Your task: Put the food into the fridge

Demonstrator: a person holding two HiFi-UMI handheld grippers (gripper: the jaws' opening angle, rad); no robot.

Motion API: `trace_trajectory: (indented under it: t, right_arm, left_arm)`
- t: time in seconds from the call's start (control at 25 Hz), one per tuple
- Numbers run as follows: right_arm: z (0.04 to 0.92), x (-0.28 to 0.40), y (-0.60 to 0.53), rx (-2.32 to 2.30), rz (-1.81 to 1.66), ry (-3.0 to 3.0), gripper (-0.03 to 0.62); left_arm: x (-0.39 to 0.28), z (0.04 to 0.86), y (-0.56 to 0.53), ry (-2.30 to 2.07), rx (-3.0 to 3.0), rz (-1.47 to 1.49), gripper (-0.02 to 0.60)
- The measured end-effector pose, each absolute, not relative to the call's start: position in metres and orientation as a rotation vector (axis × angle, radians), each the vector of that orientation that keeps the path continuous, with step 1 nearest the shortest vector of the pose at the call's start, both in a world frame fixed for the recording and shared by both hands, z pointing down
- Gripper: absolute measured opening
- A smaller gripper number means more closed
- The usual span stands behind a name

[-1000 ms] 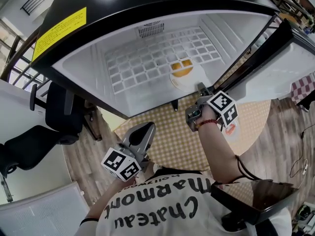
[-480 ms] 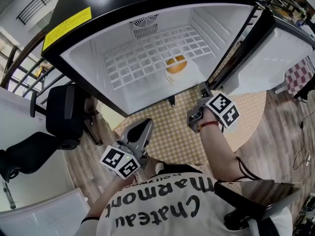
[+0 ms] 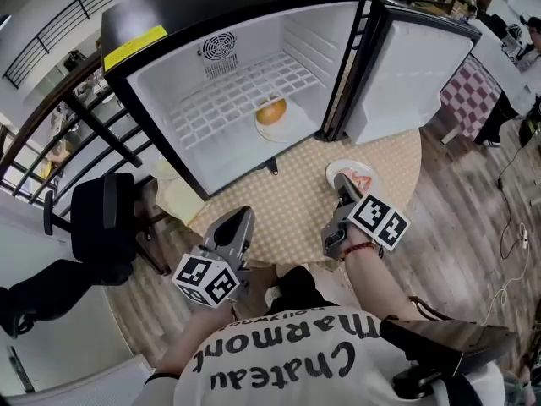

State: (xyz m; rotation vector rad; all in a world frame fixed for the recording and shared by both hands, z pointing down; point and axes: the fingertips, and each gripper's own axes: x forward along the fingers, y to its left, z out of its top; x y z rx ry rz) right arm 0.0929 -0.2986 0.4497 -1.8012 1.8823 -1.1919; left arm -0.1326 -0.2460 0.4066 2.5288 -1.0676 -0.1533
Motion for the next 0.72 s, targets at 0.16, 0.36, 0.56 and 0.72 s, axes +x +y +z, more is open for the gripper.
trace_trajectory:
  t: [0.16, 0.36, 0.56, 0.72]
  right_arm:
    - [0.428, 0.109, -0.257, -1.803, -1.094, 1.993, 0.020]
    - [0.395, 0.125, -0.221, -1.745, -0.923, 2.149, 0.017]
    - [0.373, 0.143, -0.172, -1.652, -0.797, 2.319, 0.017]
    - [0.364, 0.166, -0.127, -1.565, -0.749, 2.423, 0.015]
  left_arm:
    - [-0.129, 0.400, -0.222, -1.068, 2.546, -0.155, 0.005]
    - [-0.121, 0.388, -0.190, -1.129, 2.557, -0.197, 0.005]
    - [-0.099, 0.374, -0.133, -1.214, 2.561, -0.252, 0.005]
    - [-0.077, 0.367, -0.082, -1.310, 2.532, -0.342, 0.005]
